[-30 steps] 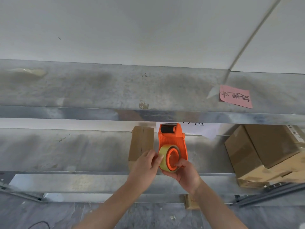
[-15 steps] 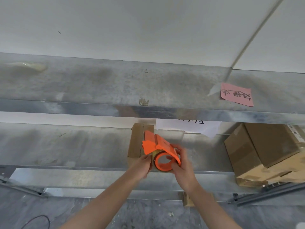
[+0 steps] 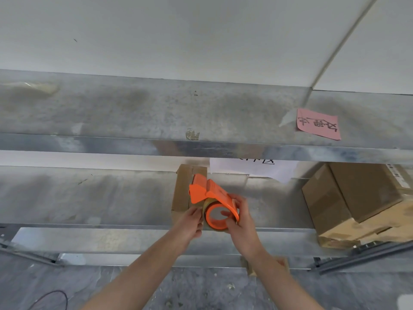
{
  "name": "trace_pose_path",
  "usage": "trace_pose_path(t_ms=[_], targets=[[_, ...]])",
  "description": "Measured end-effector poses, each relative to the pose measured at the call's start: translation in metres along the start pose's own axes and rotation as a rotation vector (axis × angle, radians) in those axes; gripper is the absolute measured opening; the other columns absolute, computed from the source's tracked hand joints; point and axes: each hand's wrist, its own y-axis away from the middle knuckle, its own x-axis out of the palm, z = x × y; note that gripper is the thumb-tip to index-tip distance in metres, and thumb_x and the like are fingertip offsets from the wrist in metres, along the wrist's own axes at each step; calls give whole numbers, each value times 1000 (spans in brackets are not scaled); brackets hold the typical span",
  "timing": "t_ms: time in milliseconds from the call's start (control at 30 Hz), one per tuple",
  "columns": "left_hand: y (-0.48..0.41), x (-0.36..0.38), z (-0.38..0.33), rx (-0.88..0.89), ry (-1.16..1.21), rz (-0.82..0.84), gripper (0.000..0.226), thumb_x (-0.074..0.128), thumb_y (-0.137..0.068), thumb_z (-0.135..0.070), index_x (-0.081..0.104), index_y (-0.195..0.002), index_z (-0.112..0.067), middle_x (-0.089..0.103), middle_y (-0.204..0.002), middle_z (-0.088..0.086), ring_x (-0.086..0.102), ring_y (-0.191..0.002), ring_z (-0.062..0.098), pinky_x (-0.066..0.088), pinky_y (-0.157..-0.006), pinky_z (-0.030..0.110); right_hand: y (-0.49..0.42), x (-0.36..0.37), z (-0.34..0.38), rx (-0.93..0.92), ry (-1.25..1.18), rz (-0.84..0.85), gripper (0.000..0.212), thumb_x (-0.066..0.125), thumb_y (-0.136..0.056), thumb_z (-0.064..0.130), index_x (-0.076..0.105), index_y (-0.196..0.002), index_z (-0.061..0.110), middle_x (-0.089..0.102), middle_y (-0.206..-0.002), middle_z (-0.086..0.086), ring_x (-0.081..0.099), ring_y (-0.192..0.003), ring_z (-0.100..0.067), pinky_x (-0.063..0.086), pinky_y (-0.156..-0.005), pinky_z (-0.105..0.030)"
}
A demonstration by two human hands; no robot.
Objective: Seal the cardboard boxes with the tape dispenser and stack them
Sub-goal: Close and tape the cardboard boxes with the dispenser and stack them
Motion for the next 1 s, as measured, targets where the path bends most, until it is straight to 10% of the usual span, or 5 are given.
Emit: trace_pose_path(t_ms=[167, 367, 600, 800, 1000], targets=[[0, -5, 3, -43, -16, 15, 30, 33, -101, -16, 40, -72, -18, 36, -50, -7, 31, -42, 5, 20, -41, 17, -2, -2, 3, 16, -14, 20, 63, 42, -78, -5, 48, -113, 47, 58, -109, 20, 64, -106, -14, 56, -86, -50], [11, -12, 15, 249, -80, 74, 50, 47, -87, -59, 54, -110, -15, 58, -100, -1, 56, -92, 10, 45, -74, 26, -8, 1, 5, 431, -560, 13, 42, 44, -87, -9, 58, -120, 13, 61, -118, -13, 66, -102, -35, 59, -69, -47], [35, -12, -2, 334, -1, 326, 40, 56, -89, -39, 65, -119, -14, 69, -112, 12, 63, -100, 26, 46, -87, 34, 5, 6, 16, 684, -847, 205, 38, 37, -94, 13, 59, -123, 1, 67, -104, -23, 70, -86, -35, 60, -64, -32], [60, -4, -19, 438, -98, 228, 27, 60, -92, -29, 66, -115, -14, 72, -106, 4, 67, -102, 20, 52, -90, 29, 8, 3, 21, 562, -658, 292, 40, 46, -93, 26, 52, -131, 15, 67, -116, -19, 68, -102, -36, 59, -74, -40], [79, -8, -27, 643, -328, 91, 11, 63, -88, -27, 67, -93, -19, 69, -80, -11, 64, -75, 2, 46, -69, 14, 18, -14, 43, 173, -533, -15, 30, 56, -94, 9, 51, -122, 19, 57, -115, -6, 62, -102, -8, 57, -77, -34]])
